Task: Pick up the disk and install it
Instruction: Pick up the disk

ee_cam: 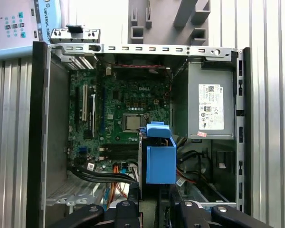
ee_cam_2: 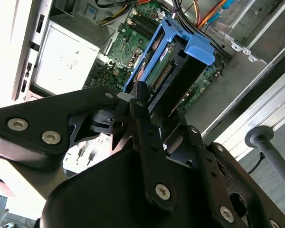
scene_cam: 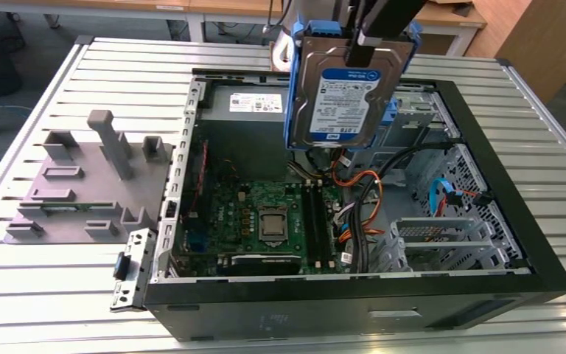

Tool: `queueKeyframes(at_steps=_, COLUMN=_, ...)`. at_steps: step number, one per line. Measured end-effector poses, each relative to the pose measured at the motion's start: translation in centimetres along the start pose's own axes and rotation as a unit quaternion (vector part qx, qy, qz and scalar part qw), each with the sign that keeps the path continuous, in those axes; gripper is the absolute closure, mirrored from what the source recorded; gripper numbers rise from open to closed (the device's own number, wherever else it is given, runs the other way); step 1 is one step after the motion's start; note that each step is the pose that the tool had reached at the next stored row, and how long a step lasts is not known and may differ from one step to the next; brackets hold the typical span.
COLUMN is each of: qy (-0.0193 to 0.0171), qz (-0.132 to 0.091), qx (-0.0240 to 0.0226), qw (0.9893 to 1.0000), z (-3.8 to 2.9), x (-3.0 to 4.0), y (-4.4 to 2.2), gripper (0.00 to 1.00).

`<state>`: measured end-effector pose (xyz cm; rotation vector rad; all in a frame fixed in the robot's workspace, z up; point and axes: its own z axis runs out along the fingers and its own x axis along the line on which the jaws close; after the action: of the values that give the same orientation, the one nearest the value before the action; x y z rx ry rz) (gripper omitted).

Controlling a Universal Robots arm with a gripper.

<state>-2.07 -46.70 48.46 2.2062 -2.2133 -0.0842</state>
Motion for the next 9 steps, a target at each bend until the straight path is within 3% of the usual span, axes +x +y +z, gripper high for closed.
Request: queueKeyframes(at_steps=9, qy=0.0000, qz=0.000, qx=0.0000, qw=1.0000, z=0.09, x=1.58, y=-0.01, gripper=0.65)
